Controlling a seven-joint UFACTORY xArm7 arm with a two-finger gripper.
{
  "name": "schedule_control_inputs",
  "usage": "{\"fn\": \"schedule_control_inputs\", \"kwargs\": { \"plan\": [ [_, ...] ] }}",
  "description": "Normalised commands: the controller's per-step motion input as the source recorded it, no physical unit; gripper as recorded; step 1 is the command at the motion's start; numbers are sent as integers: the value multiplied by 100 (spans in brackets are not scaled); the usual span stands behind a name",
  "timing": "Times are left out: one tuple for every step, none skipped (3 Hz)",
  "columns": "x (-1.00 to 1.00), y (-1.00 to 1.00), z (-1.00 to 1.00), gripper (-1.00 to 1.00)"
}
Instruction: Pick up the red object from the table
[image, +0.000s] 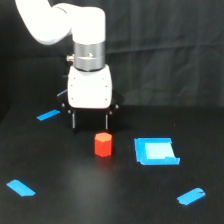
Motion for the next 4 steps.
{"fn": "schedule_control_inputs", "kwargs": {
  "plan": [
    [39, -82, -28, 98],
    [-22, -27, -34, -15],
    [-12, -40, -17, 6],
    [-4, -43, 1, -17]
  ]
}}
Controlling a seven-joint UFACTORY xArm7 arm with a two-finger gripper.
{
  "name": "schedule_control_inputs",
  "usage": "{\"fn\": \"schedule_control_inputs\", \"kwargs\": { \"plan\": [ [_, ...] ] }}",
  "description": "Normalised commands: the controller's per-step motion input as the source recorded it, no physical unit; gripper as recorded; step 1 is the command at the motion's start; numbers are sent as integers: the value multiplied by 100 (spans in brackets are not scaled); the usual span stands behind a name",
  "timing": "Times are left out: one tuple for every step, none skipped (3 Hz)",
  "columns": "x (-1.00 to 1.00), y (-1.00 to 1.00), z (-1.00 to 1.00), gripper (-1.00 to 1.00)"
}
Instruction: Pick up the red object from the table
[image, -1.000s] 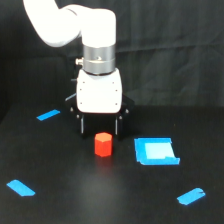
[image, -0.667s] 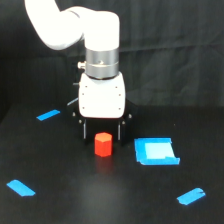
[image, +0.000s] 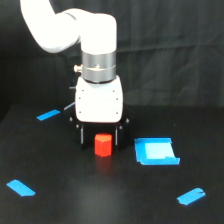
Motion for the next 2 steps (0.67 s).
{"fn": "schedule_control_inputs", "kwargs": {
  "plan": [
    [0, -10, 3, -92],
    [-1, -1, 50, -98]
  ]
}}
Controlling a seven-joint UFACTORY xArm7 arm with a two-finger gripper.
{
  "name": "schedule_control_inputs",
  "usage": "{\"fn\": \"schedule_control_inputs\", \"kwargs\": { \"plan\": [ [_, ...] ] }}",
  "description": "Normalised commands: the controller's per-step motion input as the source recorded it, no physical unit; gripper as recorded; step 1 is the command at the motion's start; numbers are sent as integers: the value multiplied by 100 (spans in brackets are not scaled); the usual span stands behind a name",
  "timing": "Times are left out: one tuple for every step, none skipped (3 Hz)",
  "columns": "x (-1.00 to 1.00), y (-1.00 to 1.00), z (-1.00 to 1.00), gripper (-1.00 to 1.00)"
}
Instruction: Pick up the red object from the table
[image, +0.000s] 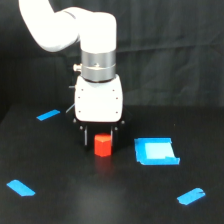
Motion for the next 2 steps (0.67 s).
{"fn": "schedule_control_inputs", "kwargs": {
  "plan": [
    [-4, -7, 35, -95],
    [2, -6, 81, -96]
  ]
}}
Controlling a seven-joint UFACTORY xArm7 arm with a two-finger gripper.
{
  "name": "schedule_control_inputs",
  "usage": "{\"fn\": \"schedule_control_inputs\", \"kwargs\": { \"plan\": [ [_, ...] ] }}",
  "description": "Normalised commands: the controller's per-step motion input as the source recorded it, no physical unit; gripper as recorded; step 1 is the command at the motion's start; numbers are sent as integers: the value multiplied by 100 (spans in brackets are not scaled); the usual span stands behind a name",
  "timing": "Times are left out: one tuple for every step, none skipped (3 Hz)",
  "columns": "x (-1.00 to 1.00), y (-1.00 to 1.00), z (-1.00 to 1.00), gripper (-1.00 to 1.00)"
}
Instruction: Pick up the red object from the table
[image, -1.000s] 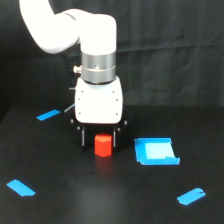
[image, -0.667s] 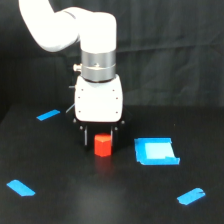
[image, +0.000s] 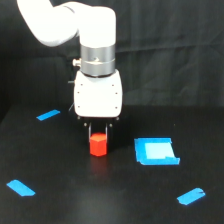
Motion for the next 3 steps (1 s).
{"fn": "schedule_control_inputs", "kwargs": {
  "plan": [
    [-1, 2, 92, -97],
    [12, -3, 89, -96],
    [0, 5, 99, -97]
  ]
}}
